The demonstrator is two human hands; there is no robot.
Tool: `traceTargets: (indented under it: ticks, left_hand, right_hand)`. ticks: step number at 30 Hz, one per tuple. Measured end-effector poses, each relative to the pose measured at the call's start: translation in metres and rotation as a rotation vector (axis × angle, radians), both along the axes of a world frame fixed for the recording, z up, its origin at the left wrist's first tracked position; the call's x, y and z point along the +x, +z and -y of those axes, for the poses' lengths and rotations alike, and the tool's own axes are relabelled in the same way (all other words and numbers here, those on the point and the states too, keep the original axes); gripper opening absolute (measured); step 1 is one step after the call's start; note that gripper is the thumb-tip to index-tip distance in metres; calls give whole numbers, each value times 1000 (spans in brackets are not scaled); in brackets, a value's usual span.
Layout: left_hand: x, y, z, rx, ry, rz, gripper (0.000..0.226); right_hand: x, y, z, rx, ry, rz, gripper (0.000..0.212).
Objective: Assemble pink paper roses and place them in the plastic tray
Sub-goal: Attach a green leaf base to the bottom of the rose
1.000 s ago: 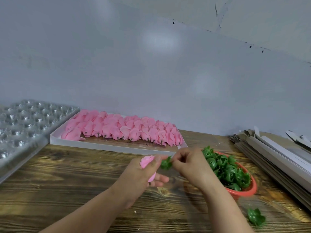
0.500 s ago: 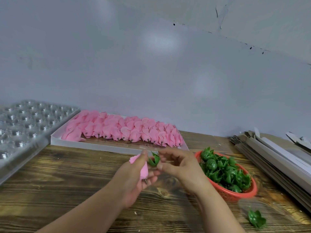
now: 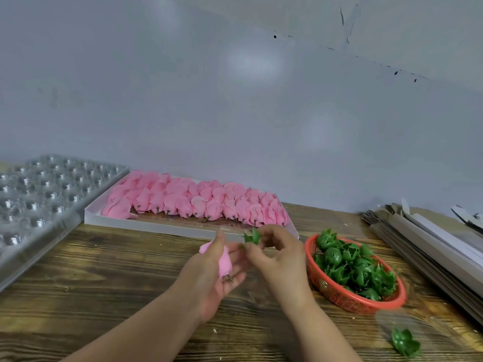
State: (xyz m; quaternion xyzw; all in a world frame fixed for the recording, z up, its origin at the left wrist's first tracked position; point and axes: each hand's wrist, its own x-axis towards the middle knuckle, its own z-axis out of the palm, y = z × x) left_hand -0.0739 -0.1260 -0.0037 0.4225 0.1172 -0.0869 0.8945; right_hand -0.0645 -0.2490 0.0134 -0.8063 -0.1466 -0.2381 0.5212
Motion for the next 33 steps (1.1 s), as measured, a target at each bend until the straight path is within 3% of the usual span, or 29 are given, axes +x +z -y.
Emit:
traceTargets:
  ticks: [6,10,14,20,33]
  left_hand:
    - [10,9,-14,-137,229,-70,39]
    - [14,11,-20,-183,216,-11,39]
    - [14,11,-18,-213,173,51,44]
    - [13,8,-15,-96,167,98,45]
    - [16,8,-16,-20,260,156,42]
  right_hand:
    - [4,2,5,184,214,-272,13]
    - [0,0,-3,200,334,-412,17]
    - [-5,-1,-12,236,382,-392,17]
    - [-6,-4,-17,369,422,-415,19]
    - [-4,0,-8,195,377,-384,27]
